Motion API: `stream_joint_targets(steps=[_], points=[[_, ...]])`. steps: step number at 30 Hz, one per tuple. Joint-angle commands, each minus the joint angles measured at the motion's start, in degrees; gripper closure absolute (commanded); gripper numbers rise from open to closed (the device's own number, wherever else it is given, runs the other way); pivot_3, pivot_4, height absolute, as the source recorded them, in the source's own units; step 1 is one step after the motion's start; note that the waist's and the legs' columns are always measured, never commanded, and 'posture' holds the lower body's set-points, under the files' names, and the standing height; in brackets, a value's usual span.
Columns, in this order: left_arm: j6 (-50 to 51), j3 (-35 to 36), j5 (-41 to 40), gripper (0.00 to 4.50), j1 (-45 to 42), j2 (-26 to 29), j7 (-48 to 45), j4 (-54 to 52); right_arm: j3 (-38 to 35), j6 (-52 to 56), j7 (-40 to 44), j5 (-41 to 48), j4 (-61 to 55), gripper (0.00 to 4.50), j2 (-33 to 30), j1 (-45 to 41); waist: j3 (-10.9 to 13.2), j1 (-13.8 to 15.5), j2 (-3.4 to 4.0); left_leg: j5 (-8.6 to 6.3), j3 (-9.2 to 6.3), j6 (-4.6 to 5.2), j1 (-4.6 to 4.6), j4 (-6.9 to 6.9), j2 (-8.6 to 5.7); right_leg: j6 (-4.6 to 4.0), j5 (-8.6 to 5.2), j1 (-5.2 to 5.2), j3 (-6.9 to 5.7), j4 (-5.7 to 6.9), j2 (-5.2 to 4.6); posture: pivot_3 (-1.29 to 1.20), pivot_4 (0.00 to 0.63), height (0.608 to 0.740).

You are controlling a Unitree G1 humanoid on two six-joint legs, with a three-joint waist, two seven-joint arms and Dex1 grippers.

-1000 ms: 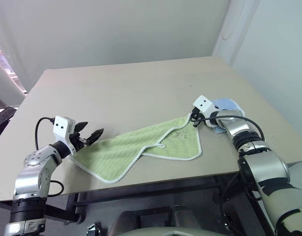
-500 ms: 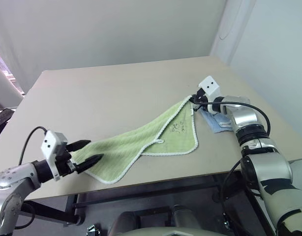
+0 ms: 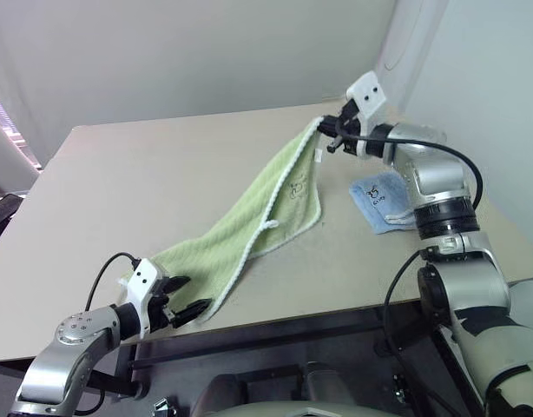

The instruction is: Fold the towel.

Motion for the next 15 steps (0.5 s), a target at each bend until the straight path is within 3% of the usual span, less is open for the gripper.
stream_joint_targets(steps=[1, 15], points=[[-2.71, -0.65, 1.89, 0.22, -1.25, 0.72, -1.10, 0.12, -1.23, -0.57, -2.52, 0.44, -1.68, 4.47, 0.73, -3.61, 0.00, -0.01, 0.00, 0.00, 0.00, 0.00, 0.00, -0.02, 0.00, -0.01, 0.00, -0.01, 0.00, -0.01, 0.00, 0.00, 0.000, 0.740], [-2.60, -4.00, 2.81, 0.22, -4.23, 0.61, -2.52, -3.37, -0.78, 0.05, -4.54, 2.19, -4.07, 4.47, 3.68, -5.60, 0.00, -0.03, 0.00, 0.00, 0.00, 0.00, -0.18, -0.01, -0.02, -0.12, 0.08, -0.13, 0.00, -0.04, -0.02, 0.00, 0.000, 0.740]])
